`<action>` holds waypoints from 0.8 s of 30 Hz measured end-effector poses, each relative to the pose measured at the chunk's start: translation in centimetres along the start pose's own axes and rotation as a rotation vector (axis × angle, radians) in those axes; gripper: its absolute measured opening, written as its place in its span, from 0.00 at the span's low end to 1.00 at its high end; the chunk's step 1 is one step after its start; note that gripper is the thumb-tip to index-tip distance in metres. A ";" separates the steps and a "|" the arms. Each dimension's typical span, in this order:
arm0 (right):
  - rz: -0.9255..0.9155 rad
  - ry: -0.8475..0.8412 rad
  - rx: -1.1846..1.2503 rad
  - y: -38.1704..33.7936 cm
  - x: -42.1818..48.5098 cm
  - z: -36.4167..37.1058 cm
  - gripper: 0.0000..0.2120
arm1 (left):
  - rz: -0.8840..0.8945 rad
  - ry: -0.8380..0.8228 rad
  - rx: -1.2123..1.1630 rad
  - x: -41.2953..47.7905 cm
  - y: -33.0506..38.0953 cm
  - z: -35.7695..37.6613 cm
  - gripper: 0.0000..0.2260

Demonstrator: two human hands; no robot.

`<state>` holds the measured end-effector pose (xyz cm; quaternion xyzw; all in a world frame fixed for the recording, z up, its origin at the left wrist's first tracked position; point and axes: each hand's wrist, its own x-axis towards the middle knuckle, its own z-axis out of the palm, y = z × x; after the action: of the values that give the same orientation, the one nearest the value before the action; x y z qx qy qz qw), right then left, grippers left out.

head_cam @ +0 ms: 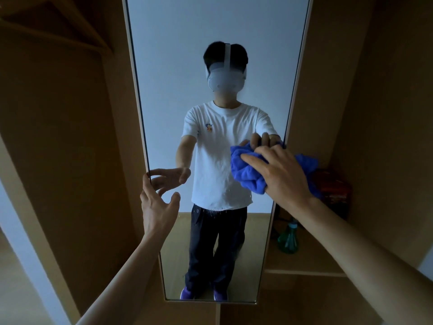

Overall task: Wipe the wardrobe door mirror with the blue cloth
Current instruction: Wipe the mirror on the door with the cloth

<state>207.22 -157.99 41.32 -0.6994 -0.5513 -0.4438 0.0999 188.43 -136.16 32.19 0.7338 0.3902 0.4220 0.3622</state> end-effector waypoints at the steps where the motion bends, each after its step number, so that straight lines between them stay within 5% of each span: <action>1: -0.006 -0.029 0.010 -0.3 -1.0 0.5 0.18 | 0.002 0.002 0.004 0.0 -0.1 0.0 0.41; 10: 0.012 -0.140 0.066 -0.9 -3.5 0.7 0.24 | -0.002 -0.008 0.000 0.0 -0.1 -0.1 0.42; 17: 0.181 0.089 0.038 2.2 0.6 -2.7 0.26 | 0.016 -0.037 0.002 -0.1 -0.2 -0.5 0.42; 24: 0.251 0.094 0.054 2.0 -0.9 -1.1 0.30 | 0.033 0.000 -0.005 -0.3 -0.4 0.0 0.41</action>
<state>208.35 -160.05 42.02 -0.7384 -0.4658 -0.4451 0.1993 188.16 -136.26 31.74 0.7393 0.3771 0.4287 0.3570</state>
